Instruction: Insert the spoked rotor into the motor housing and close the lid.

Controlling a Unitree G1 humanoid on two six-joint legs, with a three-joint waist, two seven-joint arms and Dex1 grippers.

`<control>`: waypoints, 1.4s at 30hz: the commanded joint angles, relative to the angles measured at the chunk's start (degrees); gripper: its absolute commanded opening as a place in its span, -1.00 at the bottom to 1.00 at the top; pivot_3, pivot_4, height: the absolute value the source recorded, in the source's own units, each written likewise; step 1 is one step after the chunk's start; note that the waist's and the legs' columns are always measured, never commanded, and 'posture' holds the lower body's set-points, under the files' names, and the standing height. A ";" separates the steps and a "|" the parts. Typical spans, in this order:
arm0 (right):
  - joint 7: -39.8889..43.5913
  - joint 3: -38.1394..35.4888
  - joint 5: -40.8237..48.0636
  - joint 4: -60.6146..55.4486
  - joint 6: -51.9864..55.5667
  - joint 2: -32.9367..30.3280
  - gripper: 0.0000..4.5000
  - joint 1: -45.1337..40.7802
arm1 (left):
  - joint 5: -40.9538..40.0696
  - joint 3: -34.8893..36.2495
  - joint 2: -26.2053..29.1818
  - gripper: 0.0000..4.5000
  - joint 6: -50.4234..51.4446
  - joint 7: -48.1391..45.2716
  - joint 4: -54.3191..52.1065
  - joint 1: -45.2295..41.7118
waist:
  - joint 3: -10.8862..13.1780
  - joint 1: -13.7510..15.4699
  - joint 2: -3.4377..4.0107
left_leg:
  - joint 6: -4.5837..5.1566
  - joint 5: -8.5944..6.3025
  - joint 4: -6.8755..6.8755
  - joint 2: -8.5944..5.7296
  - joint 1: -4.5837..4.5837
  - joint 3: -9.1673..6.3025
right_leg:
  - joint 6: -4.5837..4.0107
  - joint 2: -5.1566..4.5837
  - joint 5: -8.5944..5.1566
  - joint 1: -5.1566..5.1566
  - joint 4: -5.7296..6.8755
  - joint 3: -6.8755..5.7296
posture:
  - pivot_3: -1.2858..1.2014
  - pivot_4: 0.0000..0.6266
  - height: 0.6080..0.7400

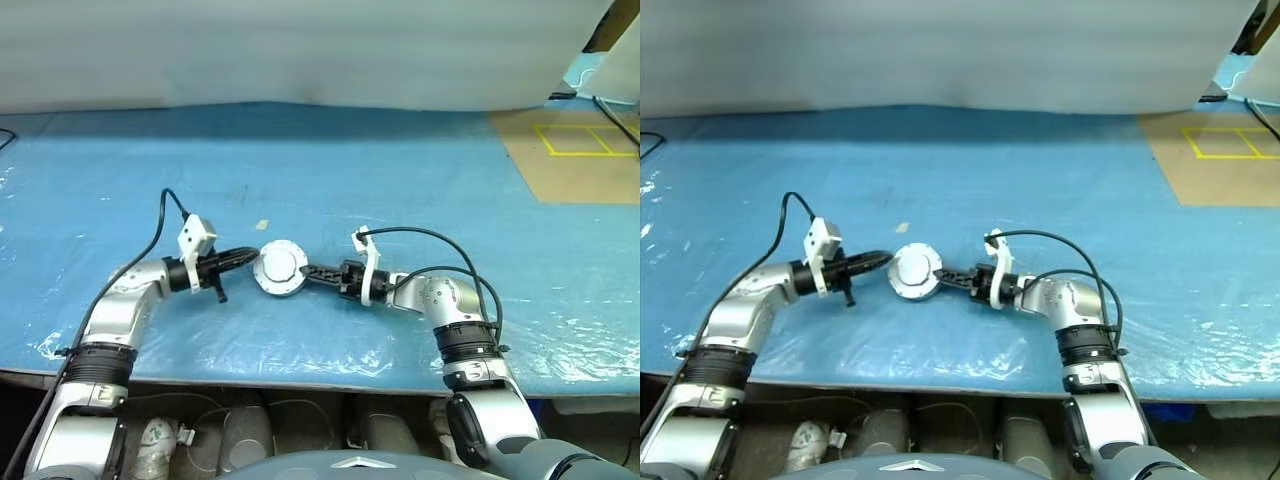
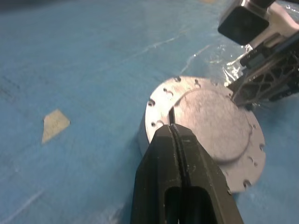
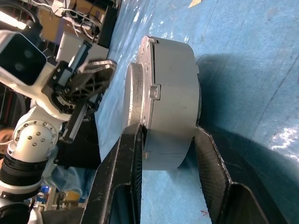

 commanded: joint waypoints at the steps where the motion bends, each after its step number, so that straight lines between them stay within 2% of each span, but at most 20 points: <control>1: -3.62 0.74 -3.12 2.83 0.69 -0.23 -0.43 1.89 | 1.33 -0.36 -0.73 -1.00 -2.58 0.34 0.63 -0.82 | 0.00 -0.14 0.00 | 0.00 0.00 0.00 0.00 -0.01 0.00 | 0.00 0.00 0.00 0.00 -0.01 0.00 | 0.03 -0.52 1.00; 8: -4.26 -0.62 -2.14 2.12 1.80 0.24 -0.43 1.76 | 4.88 -2.41 -0.92 -1.00 -7.51 -0.53 4.23 -0.43 | 0.00 -0.12 0.00 | -0.02 0.01 0.00 0.00 -0.10 0.00 | 0.00 0.02 0.00 -0.09 -0.02 -0.01 | 0.03 -0.52 1.00; 12: -5.90 -3.83 -0.90 3.46 2.90 1.46 -0.43 1.05 | 6.10 -2.82 -1.12 -1.00 -9.33 -0.72 5.62 -0.86 | 0.00 -0.01 0.00 | -0.02 0.01 0.00 0.00 -0.12 0.00 | 0.00 0.00 0.00 -0.08 -0.02 -0.01 | 0.03 -0.52 1.00; 17: -6.81 -5.08 -0.37 4.03 4.57 2.28 -0.44 0.64 | 5.33 -2.27 -1.93 -1.00 -9.39 -0.56 5.11 -1.76 | 0.00 0.15 0.00 | -0.03 0.02 0.00 0.00 -0.12 0.00 | -0.01 -0.01 0.00 -0.08 -0.02 -0.01 | 0.03 -0.52 1.00; 22: -7.91 -6.49 -0.72 5.79 5.09 2.59 -0.44 0.62 | -4.72 1.48 -2.06 -1.00 3.44 -1.33 -3.83 -1.34 | 0.00 0.21 -0.01 | -0.08 0.05 0.00 0.01 -0.13 0.00 | -0.03 -0.01 0.02 -0.10 0.00 -0.01 | 0.03 -0.52 1.00; 27: -8.95 -8.62 0.42 6.11 6.03 3.32 -0.44 1.20 | -12.53 5.93 -1.99 -1.00 15.49 3.83 -10.64 -2.15 | 0.01 0.15 0.01 | -0.08 0.05 0.00 0.00 -0.11 0.00 | -0.09 0.00 0.04 -0.10 0.05 -0.01 | 0.03 -0.52 1.00; 30: -9.41 -10.56 1.74 6.34 6.32 3.89 -0.46 1.15 | -13.61 7.35 -1.86 -1.00 17.60 5.68 -11.21 -2.66 | 0.01 0.17 0.01 | -0.07 0.04 0.00 -0.01 -0.12 0.00 | -0.04 -0.01 0.01 -0.09 0.03 -0.01 | 0.03 -0.52 1.00; 36: -13.50 -21.51 9.45 10.18 10.38 6.20 -0.48 -2.66 | -14.92 9.34 -2.13 -1.00 20.03 8.05 -11.34 -2.69 | 0.01 0.24 -0.02 | -0.08 0.05 0.00 -0.02 -0.15 0.00 | -0.02 0.00 0.00 -0.09 -0.02 -0.01 | 0.03 -0.52 1.00; 42: -16.17 -25.42 13.90 8.32 12.22 8.25 -0.48 -2.93 | -16.93 10.72 -2.15 -1.00 22.63 9.66 -13.25 -1.79 | 0.02 0.33 -0.02 | -0.20 0.12 0.00 -0.03 -0.47 0.00 | -0.28 0.02 0.16 -0.40 -0.01 -0.03 | 0.03 -0.52 1.00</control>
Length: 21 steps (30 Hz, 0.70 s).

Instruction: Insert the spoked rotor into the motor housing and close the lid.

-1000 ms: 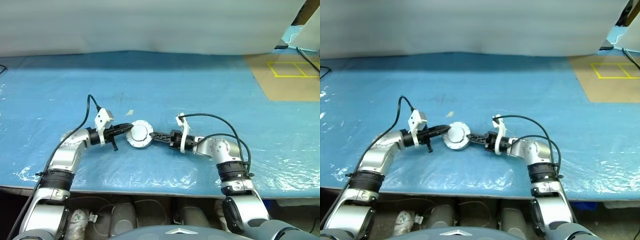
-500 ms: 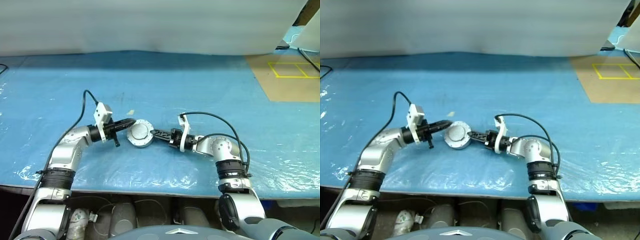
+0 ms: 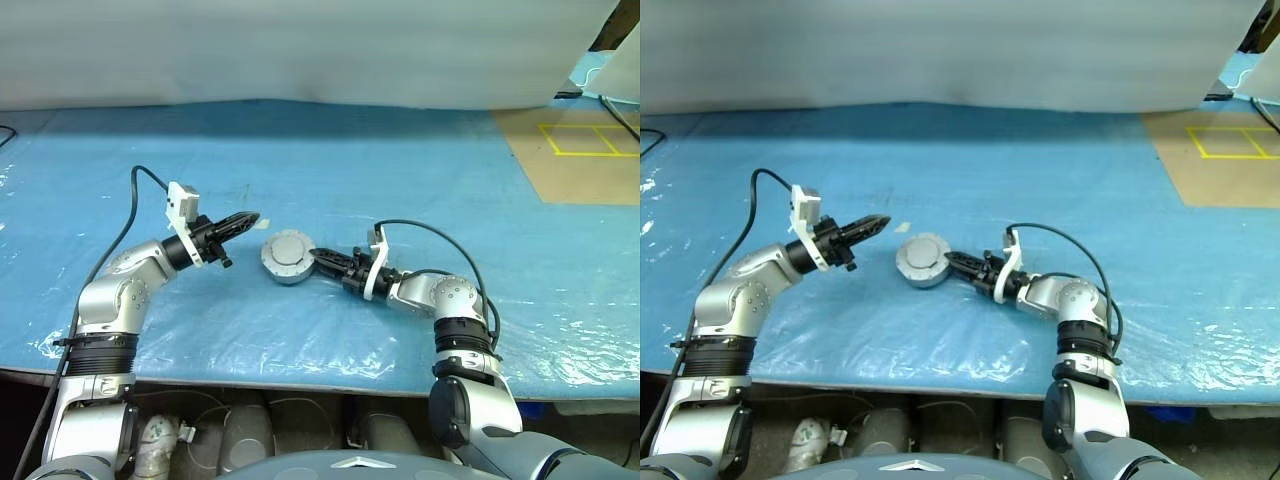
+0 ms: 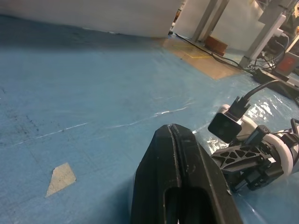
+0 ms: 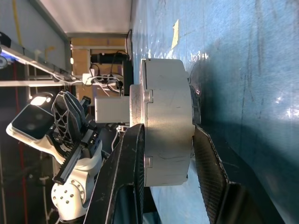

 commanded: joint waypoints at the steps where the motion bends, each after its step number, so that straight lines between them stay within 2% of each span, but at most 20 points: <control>1: -1.34 -2.57 3.12 -1.13 1.21 1.27 -0.48 0.72 | -3.39 2.83 0.35 -1.00 2.20 1.07 -3.13 -0.24 | 0.00 -0.05 0.00 | -0.01 0.01 0.00 0.00 -0.07 0.00 | -0.04 0.02 0.02 -0.06 0.01 0.00 | 0.03 -0.52 1.00; 6: -2.97 -4.59 7.19 -4.94 2.73 2.82 -0.48 0.52 | -13.48 8.81 0.89 -1.00 10.78 1.89 -2.77 -1.19 | 0.02 -0.07 0.02 | -0.06 0.03 0.01 -0.05 -0.55 0.00 | -0.20 0.08 0.09 -0.45 0.07 -0.09 | 0.03 -0.52 1.00; 9: -4.79 -5.96 9.25 -6.57 2.88 3.69 -0.48 -0.68 | -18.45 12.30 0.22 -1.00 15.92 5.42 -2.45 -0.73 | 0.07 -0.05 0.03 | -0.07 0.04 0.03 -0.07 -0.89 -0.01 | -0.22 0.09 0.10 -0.75 0.14 -0.10 | 0.03 -0.52 1.00; 13: -7.09 -7.56 11.77 -7.63 2.80 4.07 -0.48 -2.90 | -24.39 16.93 -2.69 -0.62 19.50 11.86 -2.66 1.02 | 0.10 0.03 0.02 | -0.07 0.04 0.09 -0.08 -1.13 -0.04 | -0.11 0.10 0.17 -0.95 0.18 -0.12 | 0.03 -0.52 1.00; 21: -11.30 -9.61 16.78 -7.93 2.78 3.73 -0.48 -8.02 | -35.19 22.07 -6.10 0.56 25.42 21.17 -2.88 5.87 | 0.14 0.23 -0.01 | -0.07 0.04 0.14 -0.06 -1.23 -0.09 | 0.01 0.15 0.25 -1.02 0.22 -0.15 | 0.03 -0.52 1.00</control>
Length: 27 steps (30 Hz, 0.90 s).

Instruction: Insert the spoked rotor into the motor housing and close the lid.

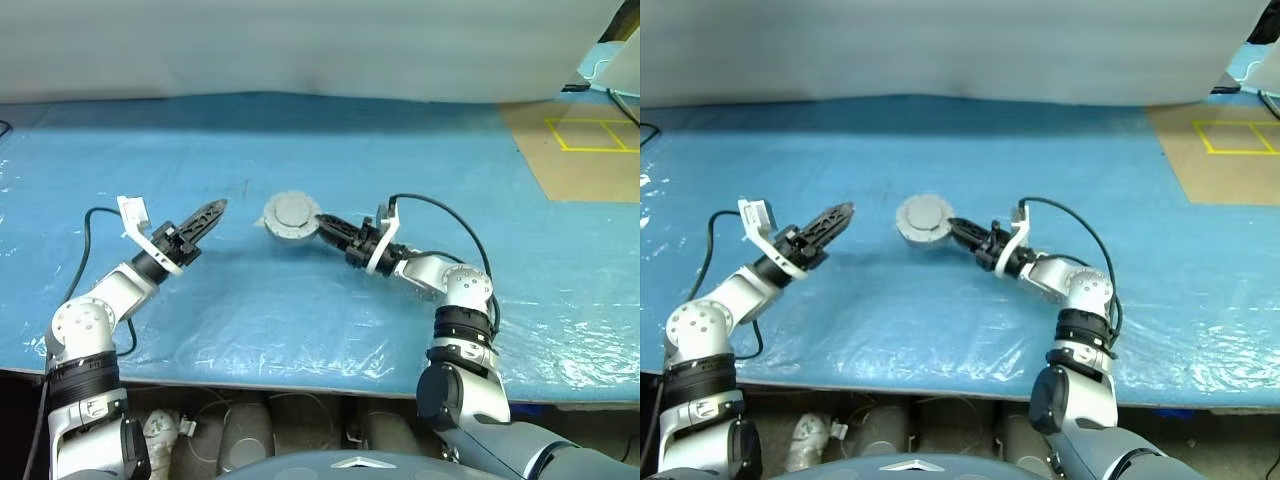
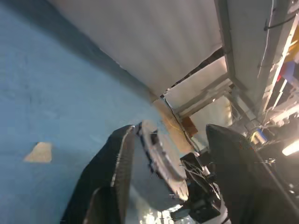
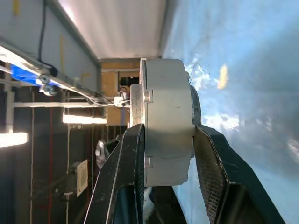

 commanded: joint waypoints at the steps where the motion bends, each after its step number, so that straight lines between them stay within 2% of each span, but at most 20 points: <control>1: -0.96 -1.28 5.80 -3.04 0.42 0.51 -0.48 -2.80 | -5.71 3.23 -0.24 0.72 2.46 3.78 -0.17 0.68 | 0.00 0.17 -0.01 | 0.00 0.00 0.02 0.00 0.00 0.00 | 0.01 0.00 0.00 0.00 0.00 0.00 | 0.03 -0.52 1.00; 3: -2.42 -1.61 7.92 -3.84 0.81 0.60 -0.48 -3.63 | -7.16 3.30 -0.41 0.99 3.80 4.00 0.22 2.15 | 0.00 0.17 -0.01 | 0.00 0.00 0.05 0.00 0.00 -0.01 | 0.02 0.00 0.01 0.00 0.02 0.00 | 0.03 -0.52 1.00; 6: -4.74 -1.60 11.04 -5.19 1.37 0.78 -0.48 -4.04 | -9.88 3.30 -1.33 0.99 4.48 4.47 -0.11 2.84 | 0.03 0.29 -0.05 | 0.00 0.00 0.06 -0.01 -0.01 -0.01 | 0.04 0.00 0.02 0.00 0.02 0.01 | 0.03 -0.52 1.00; 9: -7.22 -1.33 13.96 -6.14 1.54 0.84 -0.48 -4.03 | -16.51 3.54 -2.11 0.99 7.63 6.29 0.44 2.75 | 0.09 0.71 -0.15 | -0.01 0.00 0.12 0.00 -0.01 -0.03 | 0.06 0.02 0.03 0.00 0.07 0.00 | 0.03 -0.52 1.00; 15: -11.60 0.34 19.77 -7.91 1.16 0.65 -0.48 -4.37 | -16.63 -0.31 -4.91 0.99 7.25 7.34 -0.80 2.67 | 0.10 0.75 -0.17 | -0.01 0.00 0.29 -0.01 -0.03 -0.05 | 0.18 0.01 0.11 0.04 0.10 0.03 | 0.03 -0.52 1.00; 27: -15.62 5.12 25.89 -8.94 -0.08 -1.13 -0.48 -2.94 | -13.71 -4.50 -10.45 0.99 3.03 5.63 4.39 -5.58 | 0.12 0.70 -0.19 | -0.01 0.00 0.89 0.00 -0.18 -0.18 | 0.35 0.01 0.41 0.06 0.23 0.05 | 0.03 -0.52 1.00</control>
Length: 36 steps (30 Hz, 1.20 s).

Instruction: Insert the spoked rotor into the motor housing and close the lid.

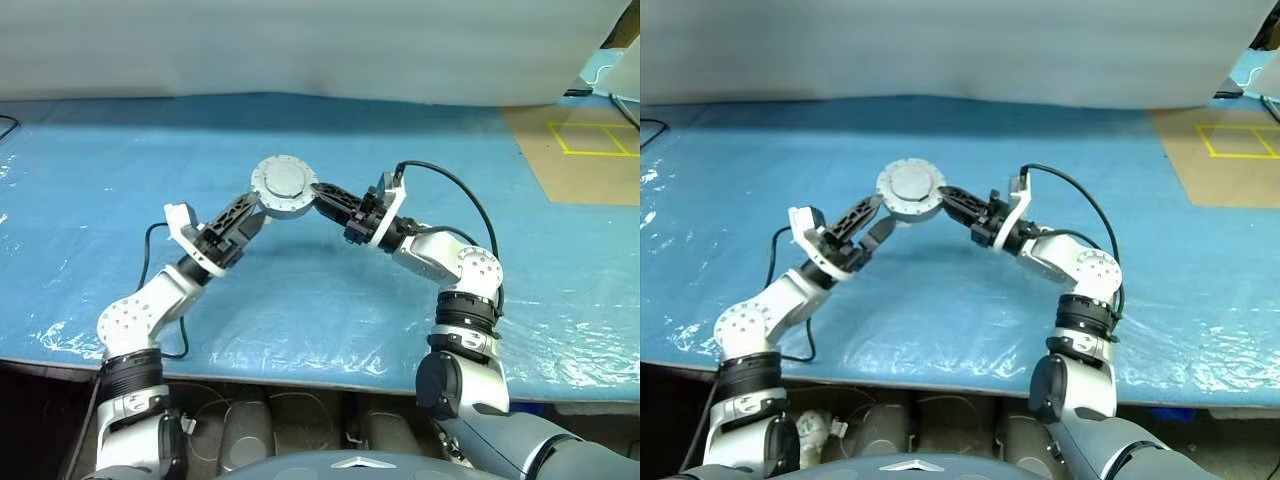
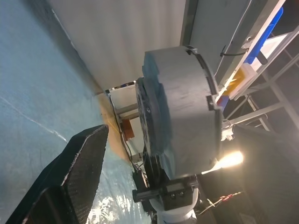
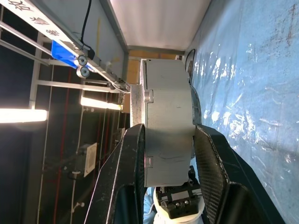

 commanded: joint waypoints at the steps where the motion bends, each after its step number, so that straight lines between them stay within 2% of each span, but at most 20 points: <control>1: 0.56 1.70 5.36 -3.75 -0.58 -0.02 -0.48 -0.63 | -0.91 -0.48 -0.62 0.99 -0.30 -1.68 -0.22 -2.00 | 0.00 0.04 0.00 | 0.00 0.00 0.02 0.00 -0.02 -0.01 | 0.01 0.00 0.01 0.00 0.00 0.00 | 0.03 -0.52 1.00; 11: -0.94 4.87 8.41 -4.32 -3.06 -1.46 -0.48 0.75 | 6.81 -3.24 -6.68 0.99 -6.74 -0.88 8.27 -9.04 | 0.01 0.21 -0.01 | 0.00 0.00 0.25 -0.03 -0.22 -0.15 | 0.02 -0.02 0.17 0.01 -0.01 -0.06 | 0.03 -0.52 1.00; 16: -1.70 6.05 9.57 -4.81 -4.44 -1.77 -0.48 1.51 | 9.03 -3.20 -7.43 0.99 -8.21 -1.88 8.66 -9.77 | 0.01 -0.02 -0.01 | 0.00 0.00 0.35 -0.02 -0.24 -0.19 | 0.01 -0.01 0.24 0.00 -0.01 -0.05 | 0.03 -0.52 1.00; 19: -2.05 6.74 10.14 -5.06 -5.28 -1.79 -0.48 2.08 | 10.02 -3.31 -7.24 0.74 -8.53 -2.41 8.32 -9.22 | 0.01 0.13 -0.01 | 0.01 0.00 0.37 -0.03 -0.27 -0.22 | 0.01 -0.01 0.24 0.00 -0.01 -0.05 | 0.03 -0.52 1.00; 22: -2.42 7.46 10.77 -5.20 -6.17 -1.65 -0.48 2.48 | 10.15 -4.51 -7.23 0.31 -6.84 -3.39 6.36 -7.80 | 0.01 0.12 -0.01 | 0.01 0.00 0.43 -0.04 -0.32 -0.25 | 0.03 -0.02 0.26 -0.01 -0.01 -0.06 | 0.03 -0.52 1.00; 24: -2.48 7.94 11.09 -5.22 -6.61 -1.70 -0.48 2.66 | 9.43 -4.27 -7.69 0.11 -6.38 -2.92 5.75 -7.55 | 0.01 0.18 -0.01 | 0.01 0.00 0.44 -0.04 -0.33 -0.27 | 0.03 -0.02 0.26 0.00 -0.01 -0.08 | 0.03 -0.52 1.00; 31: -4.34 9.18 13.17 -5.14 -7.66 -0.81 -0.48 3.03 | 5.84 -4.55 -7.49 0.09 -0.50 -0.31 4.30 -7.60 | 0.01 0.11 -0.01 | 0.01 0.00 0.56 -0.02 -0.36 -0.33 | 0.02 -0.01 0.37 0.00 0.00 -0.11 | 0.03 -0.52 1.00; 36: -6.14 9.93 13.59 -5.41 -8.79 -0.80 -0.48 3.23 | 3.71 -3.13 -7.85 0.09 -0.77 1.17 4.71 -8.76 | 0.01 0.17 -0.01 | 0.01 0.00 0.65 -0.03 -0.42 -0.33 | 0.06 -0.03 0.40 0.01 0.01 -0.10 | 0.03 -0.52 1.00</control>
